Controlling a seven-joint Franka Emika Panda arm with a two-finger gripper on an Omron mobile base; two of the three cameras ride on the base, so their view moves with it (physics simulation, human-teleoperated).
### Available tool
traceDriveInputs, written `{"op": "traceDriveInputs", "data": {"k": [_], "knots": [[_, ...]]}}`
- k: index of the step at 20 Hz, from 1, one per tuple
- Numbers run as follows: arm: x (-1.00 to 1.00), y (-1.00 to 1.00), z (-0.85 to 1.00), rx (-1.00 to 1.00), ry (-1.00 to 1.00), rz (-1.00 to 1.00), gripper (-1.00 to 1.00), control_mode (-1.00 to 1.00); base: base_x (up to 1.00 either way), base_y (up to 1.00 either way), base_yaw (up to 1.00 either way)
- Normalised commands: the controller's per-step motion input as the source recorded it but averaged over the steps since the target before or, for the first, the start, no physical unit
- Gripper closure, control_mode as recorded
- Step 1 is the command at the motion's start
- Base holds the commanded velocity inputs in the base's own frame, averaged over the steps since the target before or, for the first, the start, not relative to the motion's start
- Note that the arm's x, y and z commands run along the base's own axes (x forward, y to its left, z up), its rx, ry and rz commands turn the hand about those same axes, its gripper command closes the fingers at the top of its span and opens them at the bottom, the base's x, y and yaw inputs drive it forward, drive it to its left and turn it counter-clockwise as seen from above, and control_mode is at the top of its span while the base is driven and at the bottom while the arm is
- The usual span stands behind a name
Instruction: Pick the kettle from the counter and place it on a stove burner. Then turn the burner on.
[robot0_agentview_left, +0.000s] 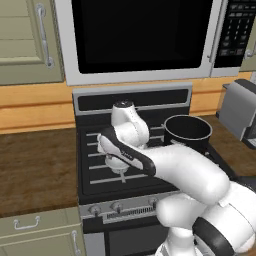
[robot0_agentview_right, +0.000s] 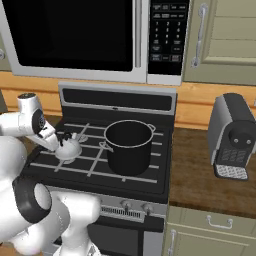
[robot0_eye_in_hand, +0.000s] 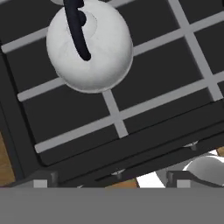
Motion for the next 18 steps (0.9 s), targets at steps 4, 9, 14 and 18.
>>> {"op": "traceDriveInputs", "data": {"k": [4, 9, 14, 18], "knots": [[-0.88, 0.18, 0.00, -0.01, -0.09, 0.11, -1.00, -1.00, 0.00, 0.00, 0.00], [-0.56, 0.26, 0.00, 0.00, -0.09, 0.09, -1.00, -1.00, 0.00, 0.00, 0.00], [-0.42, 0.58, 0.00, 0.00, -0.07, 0.04, -1.00, -1.00, 0.00, 0.00, 0.00], [-0.43, 0.55, 0.00, 0.00, -0.14, 0.04, -1.00, -1.00, 0.00, 0.00, 0.00]]}}
